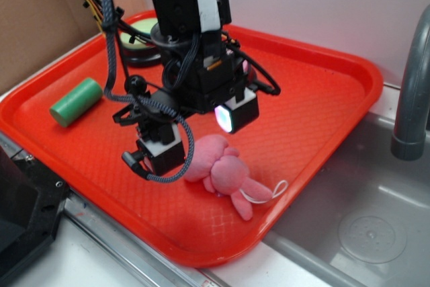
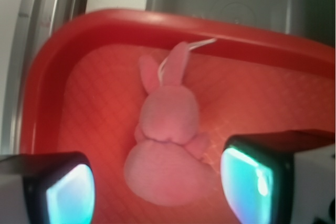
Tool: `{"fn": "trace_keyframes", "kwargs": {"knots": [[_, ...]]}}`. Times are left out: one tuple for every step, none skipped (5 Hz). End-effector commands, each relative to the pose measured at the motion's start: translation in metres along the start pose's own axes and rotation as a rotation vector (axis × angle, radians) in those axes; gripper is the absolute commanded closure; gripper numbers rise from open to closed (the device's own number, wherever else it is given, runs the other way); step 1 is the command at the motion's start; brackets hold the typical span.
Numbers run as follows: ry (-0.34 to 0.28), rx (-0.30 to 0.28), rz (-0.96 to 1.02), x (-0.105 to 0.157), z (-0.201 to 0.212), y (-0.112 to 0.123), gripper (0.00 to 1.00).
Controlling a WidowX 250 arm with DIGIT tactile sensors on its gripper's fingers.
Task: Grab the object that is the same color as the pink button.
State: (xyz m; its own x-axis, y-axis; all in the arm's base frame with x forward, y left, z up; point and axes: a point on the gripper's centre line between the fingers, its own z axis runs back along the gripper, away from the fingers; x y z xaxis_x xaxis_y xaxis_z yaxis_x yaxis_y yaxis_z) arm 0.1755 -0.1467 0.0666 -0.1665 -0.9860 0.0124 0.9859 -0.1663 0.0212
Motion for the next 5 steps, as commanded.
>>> {"fn": "trace_keyframes", "kwargs": {"knots": [[-0.015, 0.004, 0.022, -0.003, -0.036, -0.013, 0.0], [-0.006, 0.006, 0.023, -0.001, -0.043, -0.012, 0.01], [0.002, 0.029, 0.029, -0.004, -0.035, -0.013, 1.0], [0.009, 0.046, 0.155, -0.013, -0.011, -0.01, 1.0], [0.001, 0.077, 0.405, -0.026, 0.024, -0.014, 1.0]]}}
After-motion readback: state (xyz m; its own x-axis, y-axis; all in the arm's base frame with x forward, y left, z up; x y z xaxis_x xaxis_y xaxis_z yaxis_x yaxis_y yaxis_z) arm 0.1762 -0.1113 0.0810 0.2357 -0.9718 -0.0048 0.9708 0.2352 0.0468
